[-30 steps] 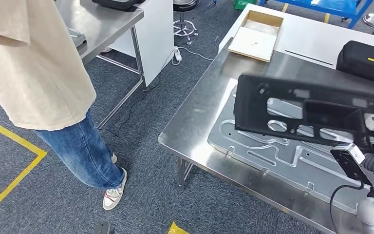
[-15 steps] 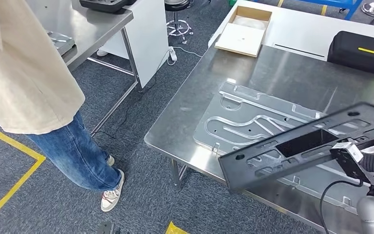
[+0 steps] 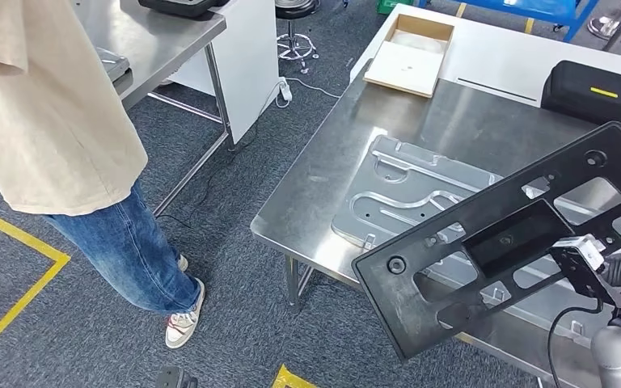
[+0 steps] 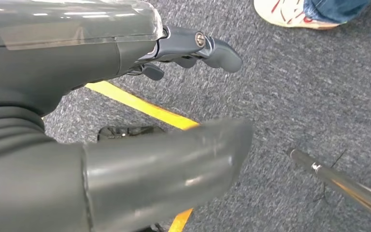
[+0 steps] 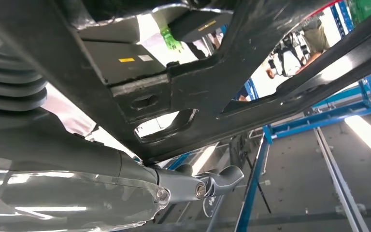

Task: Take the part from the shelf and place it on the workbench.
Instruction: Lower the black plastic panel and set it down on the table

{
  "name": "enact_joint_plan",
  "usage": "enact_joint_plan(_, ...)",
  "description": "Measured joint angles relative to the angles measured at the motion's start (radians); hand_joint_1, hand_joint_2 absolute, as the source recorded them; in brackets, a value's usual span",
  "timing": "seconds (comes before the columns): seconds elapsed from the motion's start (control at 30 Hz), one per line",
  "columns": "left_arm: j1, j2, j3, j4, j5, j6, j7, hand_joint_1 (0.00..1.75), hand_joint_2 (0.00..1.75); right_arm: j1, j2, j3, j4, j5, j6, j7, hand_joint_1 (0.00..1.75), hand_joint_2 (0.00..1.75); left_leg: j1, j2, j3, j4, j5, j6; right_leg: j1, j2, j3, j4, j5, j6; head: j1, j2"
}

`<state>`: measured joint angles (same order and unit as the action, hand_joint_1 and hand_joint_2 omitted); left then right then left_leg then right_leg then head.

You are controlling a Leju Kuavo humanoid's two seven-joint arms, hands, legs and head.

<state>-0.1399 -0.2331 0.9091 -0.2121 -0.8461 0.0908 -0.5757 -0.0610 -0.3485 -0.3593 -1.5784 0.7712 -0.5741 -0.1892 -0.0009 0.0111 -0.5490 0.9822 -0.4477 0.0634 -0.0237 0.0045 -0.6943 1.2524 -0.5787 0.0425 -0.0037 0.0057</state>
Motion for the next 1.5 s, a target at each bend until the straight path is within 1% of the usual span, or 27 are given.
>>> enact_joint_plan(0.03,0.001,0.000,0.000,0.000,0.000,0.000,0.000,0.00,0.00,0.002,0.000,0.000,0.001,0.000,0.000,0.000,0.00,0.00,0.000,0.000,-0.002,0.003,0.000,-0.001,-0.002,-0.001,-0.013,0.031,-0.006,0.004,0.000,0.000)
enact_joint_plan(0.07,0.002,0.000,0.000,0.000,0.000,0.000,0.000,0.00,0.00,0.003,0.000,0.000,0.002,0.000,0.000,0.000,0.00,0.00,0.001,0.000,-0.003,0.007,-0.002,-0.003,-0.004,-0.001,-0.006,0.023,0.010,0.007,0.000,0.000)
enact_joint_plan(0.1,0.002,0.000,0.000,0.000,0.000,0.000,0.000,0.00,0.00,0.004,0.001,0.000,0.003,0.000,0.000,0.000,0.00,0.00,0.002,0.000,-0.004,0.011,-0.004,-0.006,-0.007,-0.003,0.019,-0.024,0.040,0.009,0.000,0.000)
enact_joint_plan(0.17,0.001,0.000,0.000,0.000,-0.001,0.003,0.000,0.00,0.00,0.003,0.001,0.000,0.004,0.000,0.000,0.001,0.00,0.00,0.002,0.000,-0.006,0.023,-0.011,-0.016,-0.009,-0.007,0.089,-0.158,0.095,0.011,0.000,0.000)
enact_joint_plan(0.23,0.000,0.001,0.000,0.000,-0.002,0.009,-0.001,0.00,0.00,0.001,0.002,-0.002,0.005,-0.004,0.000,0.007,0.00,0.00,-0.001,-0.001,-0.010,0.032,-0.015,-0.026,-0.006,-0.006,0.118,-0.220,0.108,0.002,0.000,0.000)
enact_joint_plan(0.33,0.000,0.002,0.000,0.000,-0.003,0.018,-0.002,0.00,0.00,0.000,0.003,-0.008,0.010,-0.017,0.000,0.021,0.00,0.00,-0.003,-0.001,-0.014,0.037,-0.018,-0.039,-0.004,-0.002,0.113,-0.219,0.110,-0.018,-0.001,0.000)
enact_joint_plan(0.37,0.000,0.002,0.000,0.000,-0.004,0.020,-0.002,0.00,0.00,-0.002,0.003,-0.012,0.012,-0.023,0.000,0.025,0.00,0.00,-0.002,-0.002,-0.019,0.049,-0.028,-0.044,-0.006,-0.002,0.112,-0.220,0.111,-0.025,-0.001,0.000)
enact_joint_plan(0.43,0.000,0.003,0.000,0.000,-0.005,0.024,-0.003,0.00,0.00,-0.008,0.003,-0.022,0.018,-0.044,0.006,0.037,0.00,0.00,0.001,-0.004,-0.057,0.135,-0.082,-0.053,-0.007,-0.003,0.109,-0.222,0.115,-0.037,-0.001,0.000)
enact_joint_plan(0.5,0.002,0.003,0.000,0.000,-0.006,0.026,-0.003,0.00,0.00,-0.018,0.001,-0.034,0.035,-0.085,0.032,0.057,0.00,0.00,0.002,-0.005,-0.123,0.278,-0.149,-0.057,-0.003,-0.003,0.104,-0.221,0.117,-0.043,-0.001,0.000)
enact_joint_plan(0.53,0.003,0.004,0.000,0.000,-0.006,0.026,-0.004,0.00,0.00,-0.024,-0.001,-0.041,0.050,-0.116,0.053,0.070,0.00,0.00,0.002,-0.005,-0.146,0.328,-0.163,-0.056,-0.001,-0.002,0.102,-0.221,0.118,-0.044,-0.001,0.000)
enact_joint_plan(0.57,0.005,0.004,0.000,0.000,-0.006,0.025,-0.004,0.00,0.00,-0.034,-0.006,-0.049,0.072,-0.153,0.077,0.085,0.00,0.00,0.002,-0.005,-0.152,0.339,-0.156,-0.053,0.001,-0.002,0.102,-0.221,0.118,-0.044,-0.001,0.000)
enact_joint_plan(0.6,0.006,0.005,0.000,0.000,-0.006,0.025,-0.004,0.00,0.00,-0.046,-0.014,-0.057,0.098,-0.190,0.099,0.101,0.00,0.00,0.001,-0.005,-0.137,0.308,-0.131,-0.048,0.003,-0.001,0.102,-0.221,0.118,-0.045,-0.001,0.000)
enact_joint_plan(0.67,0.005,0.009,0.000,0.000,-0.006,0.022,-0.005,0.00,0.00,-0.075,-0.037,-0.080,0.163,-0.248,0.122,0.122,0.00,0.00,-0.004,-0.009,-0.067,0.165,-0.062,-0.031,0.007,0.000,0.104,-0.220,0.119,-0.044,-0.001,0.000)
enact_joint_plan(0.73,0.005,0.013,0.000,0.000,-0.006,0.021,-0.005,0.00,0.00,-0.099,-0.057,-0.106,0.224,-0.275,0.120,0.113,0.00,0.00,-0.009,-0.012,-0.017,0.058,-0.028,-0.019,0.009,0.000,0.103,-0.220,0.121,-0.038,-0.001,0.000)
enact_joint_plan(0.83,0.006,0.015,0.000,0.000,-0.012,0.021,-0.005,0.00,0.00,-0.104,-0.066,-0.132,0.270,-0.291,0.104,0.048,0.00,0.00,-0.009,-0.009,-0.008,0.030,-0.019,-0.014,0.006,0.000,0.100,-0.225,0.126,-0.022,-0.001,0.000)
enact_joint_plan(0.9,0.005,0.015,0.000,0.000,-0.015,0.020,-0.006,0.00,0.00,-0.097,-0.064,-0.138,0.273,-0.292,0.101,0.012,0.00,0.00,-0.005,-0.006,-0.002,0.008,-0.005,-0.006,0.004,-0.001,0.091,-0.204,0.108,-0.013,-0.001,0.000)
enact_joint_plan(0.93,0.003,0.015,0.000,0.000,-0.015,0.019,-0.007,0.00,0.00,-0.095,-0.062,-0.140,0.272,-0.291,0.102,0.010,0.00,0.00,-0.003,-0.004,0.000,0.000,0.001,-0.003,0.002,-0.002,0.074,-0.166,0.082,-0.008,0.000,0.000)
enact_joint_plan(1.0,0.002,0.015,0.000,0.000,-0.016,0.018,-0.008,0.00,0.00,-0.092,-0.059,-0.144,0.272,-0.288,0.103,0.020,0.00,0.00,-0.004,-0.003,-0.002,-0.002,0.004,0.000,-0.002,-0.002,0.018,-0.046,0.019,0.003,0.000,0.000)
enact_joint_plan(1.03,0.003,0.015,0.000,0.000,-0.016,0.018,-0.007,0.00,0.00,-0.090,-0.057,-0.146,0.273,-0.287,0.104,0.025,0.00,0.00,-0.004,-0.002,-0.004,-0.001,0.003,0.000,-0.004,-0.002,-0.007,0.006,0.001,0.008,0.000,0.000)
enact_joint_plan(1.07,0.004,0.015,0.000,0.000,-0.016,0.018,-0.007,0.00,0.00,-0.088,-0.056,-0.147,0.273,-0.286,0.105,0.027,0.00,0.00,-0.004,-0.002,-0.005,0.002,0.002,-0.001,-0.007,-0.002,-0.016,0.028,0.002,0.013,0.000,0.000)
enact_joint_plan(1.1,0.004,0.015,0.000,0.000,-0.016,0.017,-0.007,0.00,0.00,-0.087,-0.055,-0.148,0.273,-0.286,0.106,0.028,0.00,0.00,-0.002,-0.002,-0.006,0.006,0.000,-0.004,-0.011,-0.003,-0.007,0.012,0.022,0.017,0.000,0.000)
enact_joint_plan(1.17,0.004,0.015,0.000,0.000,-0.016,0.017,-0.007,0.00,0.00,-0.087,-0.055,-0.149,0.274,-0.285,0.108,0.030,0.00,0.00,0.002,-0.002,-0.008,0.021,-0.009,-0.014,-0.019,-0.007,0.056,-0.107,0.083,0.028,0.000,0.000)
enact_joint_plan(1.2,0.002,0.016,0.000,0.000,-0.016,0.017,-0.007,0.00,0.00,-0.088,-0.055,-0.149,0.274,-0.285,0.112,0.034,0.00,0.00,0.001,-0.002,-0.011,0.032,-0.015,-0.021,-0.019,-0.006,0.084,-0.162,0.101,0.028,0.000,0.000)
enact_joint_plan(1.27,0.000,0.017,0.000,0.000,-0.016,0.016,-0.008,0.00,0.00,-0.091,-0.056,-0.150,0.276,-0.282,0.141,0.052,0.00,0.00,-0.004,-0.004,-0.019,0.045,-0.022,-0.032,-0.018,-0.003,0.102,-0.204,0.104,0.015,0.000,0.000)
enact_joint_plan(1.37,0.000,0.017,0.000,0.000,-0.014,0.015,-0.008,0.00,0.00,-0.097,-0.070,-0.144,0.286,-0.275,0.239,0.115,0.00,0.00,-0.004,-0.004,-0.026,0.055,-0.030,-0.042,-0.018,0.000,0.095,-0.200,0.105,-0.011,-0.001,0.000)
enact_joint_plan(1.43,-0.001,0.017,0.000,0.000,-0.011,0.013,-0.008,0.00,0.00,-0.110,-0.096,-0.135,0.298,-0.266,0.314,0.168,0.00,0.00,-0.002,-0.005,-0.050,0.110,-0.067,-0.051,-0.018,-0.001,0.094,-0.201,0.107,-0.024,-0.001,0.000)
enact_joint_plan(1.5,0.000,0.017,0.000,0.000,-0.007,0.011,-0.009,0.00,0.00,-0.130,-0.126,-0.124,0.317,-0.262,0.367,0.207,0.00,0.00,0.000,-0.006,-0.104,0.228,-0.129,-0.055,-0.016,-0.002,0.092,-0.201,0.108,-0.030,-0.001,0.000)
